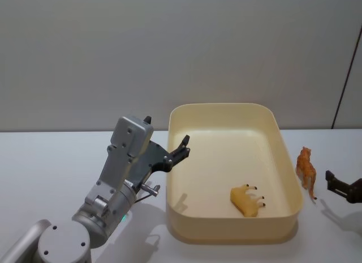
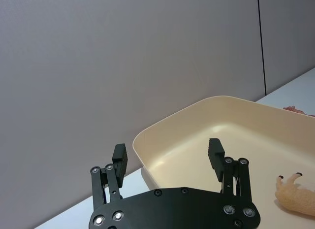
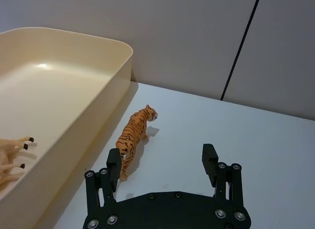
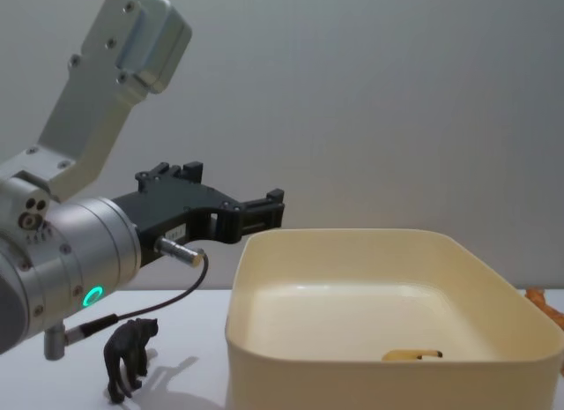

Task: Pick up the toy alternately with two hands and place it into the central storage box.

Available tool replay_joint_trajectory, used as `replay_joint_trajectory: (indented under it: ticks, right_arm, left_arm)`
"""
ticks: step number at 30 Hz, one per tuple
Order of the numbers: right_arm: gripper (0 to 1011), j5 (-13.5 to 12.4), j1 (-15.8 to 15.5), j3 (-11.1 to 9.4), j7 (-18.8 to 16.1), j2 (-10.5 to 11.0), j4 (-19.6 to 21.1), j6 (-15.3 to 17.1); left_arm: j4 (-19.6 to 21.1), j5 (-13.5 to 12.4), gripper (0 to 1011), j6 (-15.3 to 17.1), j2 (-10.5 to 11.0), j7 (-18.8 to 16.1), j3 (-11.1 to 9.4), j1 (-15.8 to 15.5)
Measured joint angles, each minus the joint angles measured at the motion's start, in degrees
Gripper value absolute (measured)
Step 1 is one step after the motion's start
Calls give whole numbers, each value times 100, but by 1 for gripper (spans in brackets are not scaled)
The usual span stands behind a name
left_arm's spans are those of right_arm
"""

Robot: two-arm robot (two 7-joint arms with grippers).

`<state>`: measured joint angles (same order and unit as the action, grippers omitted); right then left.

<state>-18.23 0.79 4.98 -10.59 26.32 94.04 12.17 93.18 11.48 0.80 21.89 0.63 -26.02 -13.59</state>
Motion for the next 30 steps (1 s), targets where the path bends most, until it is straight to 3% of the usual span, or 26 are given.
replay_joint_trajectory:
  ticks: [21,30]
  right_arm:
    - [999,795,943,532,-115,-669,-1163,34]
    - [781,977,1143,660,-107,-830,-1438,35]
  left_arm:
    - [0,0,1001,0,0,0,0,0]
    - [0,0,1001,0,0,0,0,0]
